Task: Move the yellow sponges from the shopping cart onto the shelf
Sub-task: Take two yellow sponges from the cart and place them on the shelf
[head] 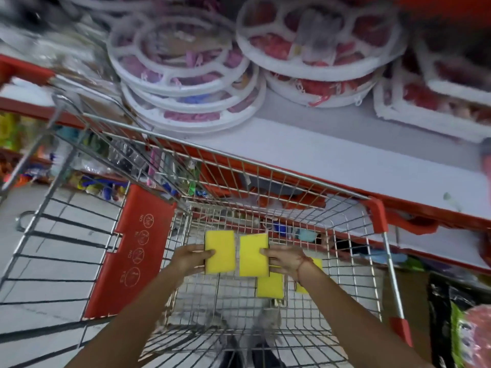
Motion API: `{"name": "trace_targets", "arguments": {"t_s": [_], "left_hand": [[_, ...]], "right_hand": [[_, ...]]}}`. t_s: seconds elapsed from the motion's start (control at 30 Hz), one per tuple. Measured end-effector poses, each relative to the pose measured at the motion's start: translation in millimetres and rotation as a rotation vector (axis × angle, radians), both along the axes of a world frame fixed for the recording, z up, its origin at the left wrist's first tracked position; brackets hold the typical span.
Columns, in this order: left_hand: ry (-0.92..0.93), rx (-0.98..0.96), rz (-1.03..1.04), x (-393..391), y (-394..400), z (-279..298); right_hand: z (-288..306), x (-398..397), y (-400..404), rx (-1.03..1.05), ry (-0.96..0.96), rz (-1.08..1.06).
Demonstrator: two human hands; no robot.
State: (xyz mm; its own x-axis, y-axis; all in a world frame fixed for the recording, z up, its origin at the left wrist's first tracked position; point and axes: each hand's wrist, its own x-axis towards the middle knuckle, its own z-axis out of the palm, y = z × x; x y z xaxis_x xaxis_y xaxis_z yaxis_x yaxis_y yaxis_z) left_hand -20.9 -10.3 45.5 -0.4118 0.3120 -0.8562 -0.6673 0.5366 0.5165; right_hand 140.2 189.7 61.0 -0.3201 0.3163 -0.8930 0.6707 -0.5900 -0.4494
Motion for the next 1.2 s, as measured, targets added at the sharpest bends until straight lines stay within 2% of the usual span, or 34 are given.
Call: {"name": "trace_targets", "arguments": {"t_s": [0.2, 0.43, 0.87, 1.2], "left_hand": [[-0.037, 0.137, -0.093, -7.2, 21.7, 67.4], [0.061, 0.298, -0.228, -30.3, 65.6, 147.4], [0.293, 0.547, -0.416, -43.3, 163.9, 316.1], [0.419, 0.634, -0.432, -40.2, 238.9, 410.8]], "right_hand": [[61.6, 17.9, 39.6, 0.047, 0.100, 0.040], [144.5, 27.5, 76.6, 0.078, 0.258, 0.026], [309.2, 46.6, 156.5, 0.368, 0.547, -0.050], [417.3, 37.0, 212.9, 0.524, 0.612, 0.010]]}}
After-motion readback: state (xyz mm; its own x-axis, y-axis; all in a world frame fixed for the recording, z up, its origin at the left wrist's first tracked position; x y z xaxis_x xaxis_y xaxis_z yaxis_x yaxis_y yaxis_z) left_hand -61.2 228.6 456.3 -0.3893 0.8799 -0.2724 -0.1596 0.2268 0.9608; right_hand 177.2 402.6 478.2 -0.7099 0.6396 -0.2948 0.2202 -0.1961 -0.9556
